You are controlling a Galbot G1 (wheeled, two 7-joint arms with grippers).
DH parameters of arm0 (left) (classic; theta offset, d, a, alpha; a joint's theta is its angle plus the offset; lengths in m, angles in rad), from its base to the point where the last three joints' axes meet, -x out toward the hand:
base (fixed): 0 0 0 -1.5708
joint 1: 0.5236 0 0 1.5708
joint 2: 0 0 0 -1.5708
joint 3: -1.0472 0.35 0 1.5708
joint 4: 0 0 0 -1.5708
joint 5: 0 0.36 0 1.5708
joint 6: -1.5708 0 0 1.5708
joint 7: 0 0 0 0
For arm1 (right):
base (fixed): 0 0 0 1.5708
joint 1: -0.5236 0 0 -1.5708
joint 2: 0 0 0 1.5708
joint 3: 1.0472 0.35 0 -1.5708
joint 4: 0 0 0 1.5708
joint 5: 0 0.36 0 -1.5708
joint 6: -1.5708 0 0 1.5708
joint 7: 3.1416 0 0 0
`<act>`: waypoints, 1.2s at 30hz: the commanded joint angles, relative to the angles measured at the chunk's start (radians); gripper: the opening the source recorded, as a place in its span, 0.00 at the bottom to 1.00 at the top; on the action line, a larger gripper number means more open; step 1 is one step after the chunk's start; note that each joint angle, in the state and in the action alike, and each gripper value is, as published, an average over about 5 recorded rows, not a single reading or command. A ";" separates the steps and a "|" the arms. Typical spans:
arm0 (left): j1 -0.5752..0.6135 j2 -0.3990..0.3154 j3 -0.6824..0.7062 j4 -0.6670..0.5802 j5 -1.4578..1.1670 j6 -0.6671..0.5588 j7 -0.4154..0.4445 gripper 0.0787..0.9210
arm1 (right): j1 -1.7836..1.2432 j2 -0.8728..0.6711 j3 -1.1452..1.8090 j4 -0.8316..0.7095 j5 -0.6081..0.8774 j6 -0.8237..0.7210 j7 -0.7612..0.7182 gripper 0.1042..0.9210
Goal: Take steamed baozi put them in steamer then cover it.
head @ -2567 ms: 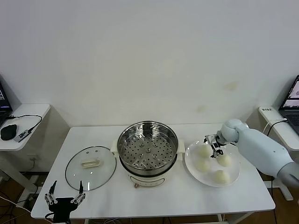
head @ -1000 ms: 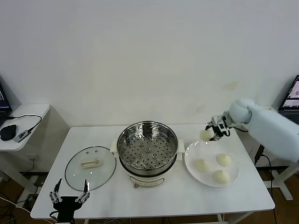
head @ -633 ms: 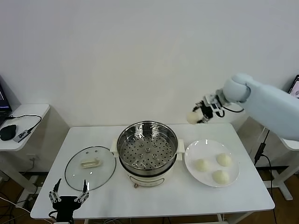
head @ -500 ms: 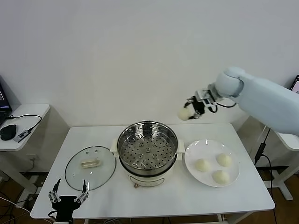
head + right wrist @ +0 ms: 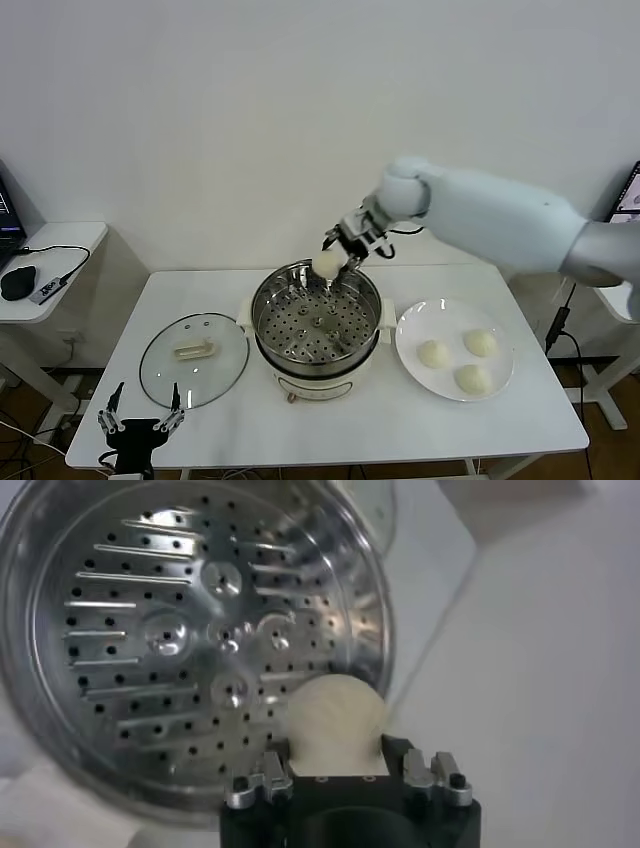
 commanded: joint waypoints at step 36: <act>0.033 -0.004 -0.005 -0.053 0.007 -0.001 0.013 0.88 | 0.217 -0.192 -0.066 0.254 0.164 -0.171 -0.142 0.88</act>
